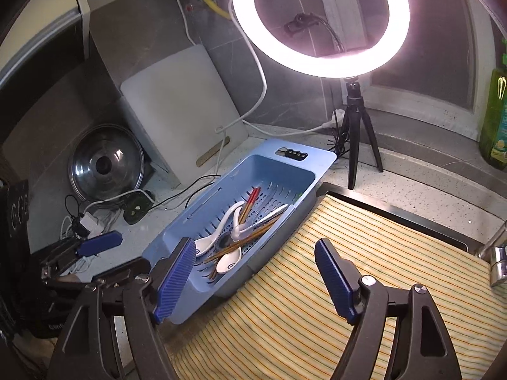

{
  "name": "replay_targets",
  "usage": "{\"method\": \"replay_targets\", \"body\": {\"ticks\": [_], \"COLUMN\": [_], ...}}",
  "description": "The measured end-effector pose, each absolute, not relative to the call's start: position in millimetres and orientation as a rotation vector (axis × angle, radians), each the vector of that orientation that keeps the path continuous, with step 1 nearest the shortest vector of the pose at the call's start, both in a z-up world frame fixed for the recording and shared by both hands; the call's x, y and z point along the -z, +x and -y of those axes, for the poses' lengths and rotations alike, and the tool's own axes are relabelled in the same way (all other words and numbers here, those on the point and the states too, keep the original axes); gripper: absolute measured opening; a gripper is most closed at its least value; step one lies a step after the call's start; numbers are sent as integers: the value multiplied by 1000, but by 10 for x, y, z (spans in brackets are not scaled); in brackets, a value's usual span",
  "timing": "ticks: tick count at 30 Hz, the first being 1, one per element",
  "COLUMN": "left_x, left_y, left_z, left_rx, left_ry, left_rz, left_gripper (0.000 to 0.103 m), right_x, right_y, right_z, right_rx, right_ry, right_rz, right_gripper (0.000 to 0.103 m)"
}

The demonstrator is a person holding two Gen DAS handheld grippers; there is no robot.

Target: Organize utensils

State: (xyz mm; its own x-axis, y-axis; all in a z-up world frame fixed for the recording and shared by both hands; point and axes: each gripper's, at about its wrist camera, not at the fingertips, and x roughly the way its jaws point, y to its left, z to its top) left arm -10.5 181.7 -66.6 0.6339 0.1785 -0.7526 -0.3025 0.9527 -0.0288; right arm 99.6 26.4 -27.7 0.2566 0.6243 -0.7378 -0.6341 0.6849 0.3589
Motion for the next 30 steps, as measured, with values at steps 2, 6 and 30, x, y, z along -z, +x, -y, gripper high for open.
{"method": "replay_targets", "body": {"ticks": [2, 6, 30], "left_x": [642, 596, 544], "left_y": [-159, -243, -325], "left_z": [-1780, -1752, -1681], "left_rx": [-284, -310, -335], "left_ry": [-171, -200, -193], "left_rz": [-833, -815, -810], "left_gripper": [79, 79, 79], "right_x": [244, 194, 154], "right_y": [982, 952, 853], "right_z": [-222, -147, -148], "right_rx": [-847, -857, -891], "right_ry": [-11, -2, -39], "right_rz": [-989, -973, -949], "right_gripper": [74, 74, 74]}}
